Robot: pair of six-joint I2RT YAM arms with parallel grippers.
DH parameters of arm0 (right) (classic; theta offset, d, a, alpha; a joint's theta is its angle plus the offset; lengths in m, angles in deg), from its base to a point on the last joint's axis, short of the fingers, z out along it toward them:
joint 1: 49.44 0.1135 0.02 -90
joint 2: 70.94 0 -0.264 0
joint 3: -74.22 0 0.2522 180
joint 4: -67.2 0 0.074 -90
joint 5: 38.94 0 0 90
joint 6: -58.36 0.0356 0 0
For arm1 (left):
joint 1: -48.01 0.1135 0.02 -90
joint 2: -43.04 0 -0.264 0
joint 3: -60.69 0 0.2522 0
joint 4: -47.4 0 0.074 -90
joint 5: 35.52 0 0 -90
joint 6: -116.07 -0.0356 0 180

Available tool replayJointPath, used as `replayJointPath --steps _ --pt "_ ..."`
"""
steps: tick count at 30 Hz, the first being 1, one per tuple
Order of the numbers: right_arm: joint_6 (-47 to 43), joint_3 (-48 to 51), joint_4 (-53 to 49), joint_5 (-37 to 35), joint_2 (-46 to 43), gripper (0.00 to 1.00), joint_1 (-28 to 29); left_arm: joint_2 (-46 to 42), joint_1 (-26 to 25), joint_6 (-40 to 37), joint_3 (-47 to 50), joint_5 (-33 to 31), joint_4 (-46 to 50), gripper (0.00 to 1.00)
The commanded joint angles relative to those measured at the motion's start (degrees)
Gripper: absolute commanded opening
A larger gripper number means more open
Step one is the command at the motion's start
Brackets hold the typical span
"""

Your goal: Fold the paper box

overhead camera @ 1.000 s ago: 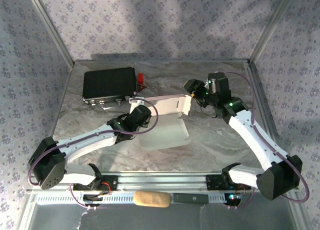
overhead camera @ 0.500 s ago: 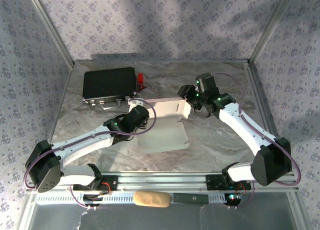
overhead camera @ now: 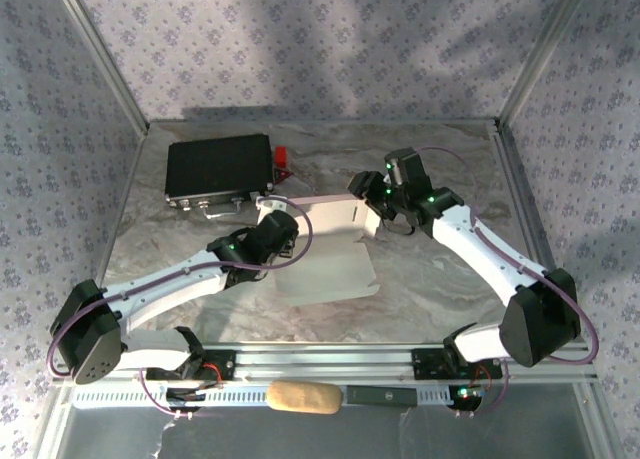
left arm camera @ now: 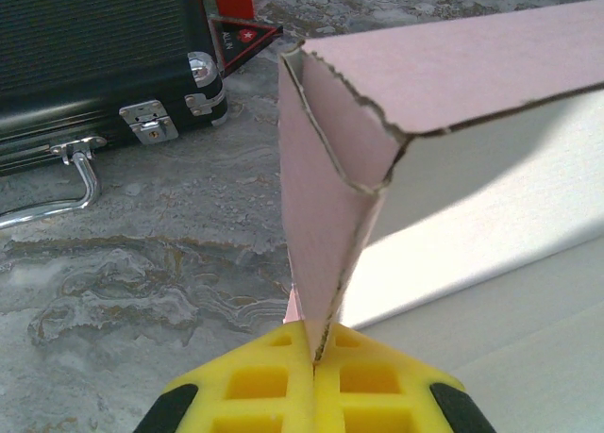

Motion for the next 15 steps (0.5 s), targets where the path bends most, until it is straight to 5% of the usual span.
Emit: replayJointPath --steps 1,15 --pt "1.5 1.2 1.2 1.2 0.1 0.54 0.3 -0.9 -0.5 -0.8 -2.3 0.0 -0.2 0.00" --pt "-4.6 -2.6 -3.2 3.8 -2.1 0.53 -6.9 -2.5 -0.9 -1.6 -1.6 -0.3 0.3 0.00"
